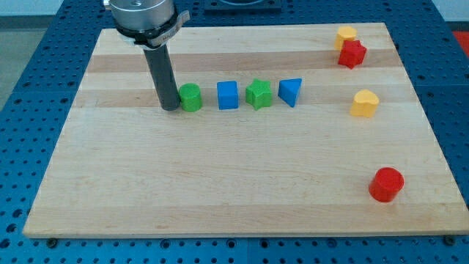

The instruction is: Move the green circle towards the blue cube

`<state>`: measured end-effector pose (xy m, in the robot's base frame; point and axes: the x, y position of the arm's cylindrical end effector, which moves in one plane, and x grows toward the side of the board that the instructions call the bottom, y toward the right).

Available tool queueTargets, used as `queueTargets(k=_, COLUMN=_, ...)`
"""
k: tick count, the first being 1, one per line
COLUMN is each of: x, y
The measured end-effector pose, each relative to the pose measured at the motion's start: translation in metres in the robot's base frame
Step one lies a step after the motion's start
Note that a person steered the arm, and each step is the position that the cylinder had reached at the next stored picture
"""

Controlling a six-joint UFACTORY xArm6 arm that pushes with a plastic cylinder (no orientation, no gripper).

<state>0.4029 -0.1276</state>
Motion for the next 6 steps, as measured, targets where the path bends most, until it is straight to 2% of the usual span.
queueTargets(k=5, x=0.001, y=0.011)
queueTargets(k=6, x=0.032, y=0.011)
